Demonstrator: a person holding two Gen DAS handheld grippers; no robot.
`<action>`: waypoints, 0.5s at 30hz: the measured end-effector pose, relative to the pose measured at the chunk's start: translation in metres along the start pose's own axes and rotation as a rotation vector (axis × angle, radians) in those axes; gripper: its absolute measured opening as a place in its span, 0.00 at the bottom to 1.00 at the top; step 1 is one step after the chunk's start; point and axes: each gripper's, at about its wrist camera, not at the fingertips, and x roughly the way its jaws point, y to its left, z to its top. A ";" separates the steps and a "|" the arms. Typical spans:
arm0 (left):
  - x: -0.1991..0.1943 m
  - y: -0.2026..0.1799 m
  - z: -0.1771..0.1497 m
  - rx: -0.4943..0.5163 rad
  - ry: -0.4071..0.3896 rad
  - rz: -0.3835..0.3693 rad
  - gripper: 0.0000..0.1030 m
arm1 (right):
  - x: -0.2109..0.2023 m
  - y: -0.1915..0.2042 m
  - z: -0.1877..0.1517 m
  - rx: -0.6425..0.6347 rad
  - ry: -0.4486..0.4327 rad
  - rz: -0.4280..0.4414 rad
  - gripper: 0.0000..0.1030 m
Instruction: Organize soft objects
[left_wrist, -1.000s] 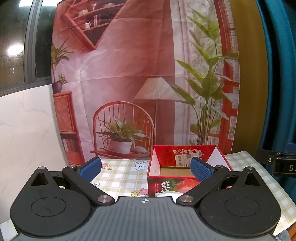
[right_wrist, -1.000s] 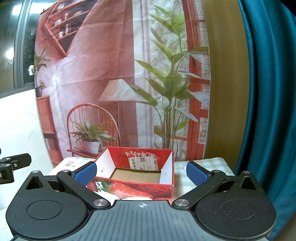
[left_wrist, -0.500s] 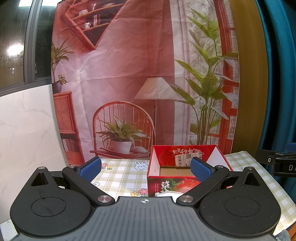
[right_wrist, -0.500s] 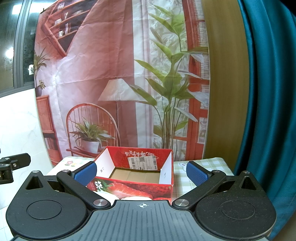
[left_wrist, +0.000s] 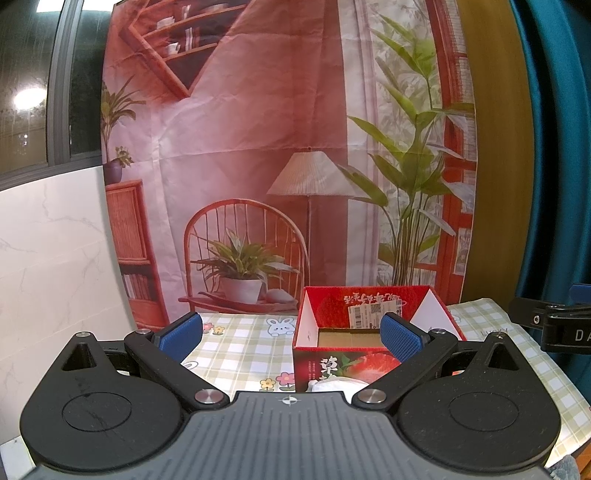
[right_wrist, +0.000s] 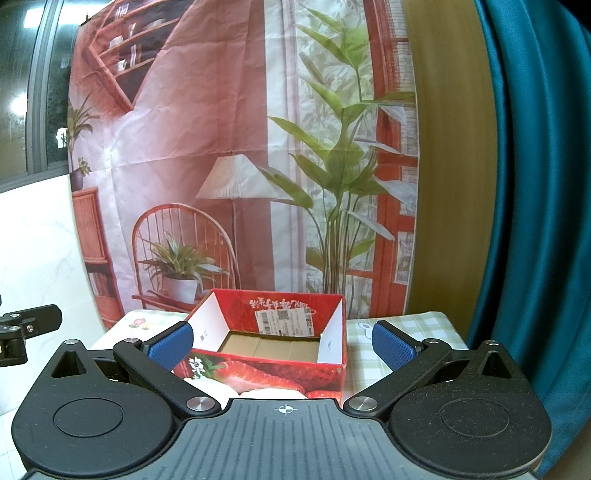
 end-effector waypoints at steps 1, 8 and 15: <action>0.000 0.000 0.000 0.000 0.002 -0.001 1.00 | 0.000 0.000 0.000 0.000 -0.001 0.000 1.00; 0.006 -0.001 -0.005 -0.001 0.032 -0.001 1.00 | 0.002 0.002 0.003 -0.001 0.001 0.002 1.00; 0.011 -0.001 -0.005 0.000 0.087 -0.017 1.00 | -0.003 0.001 0.005 -0.002 0.002 0.002 1.00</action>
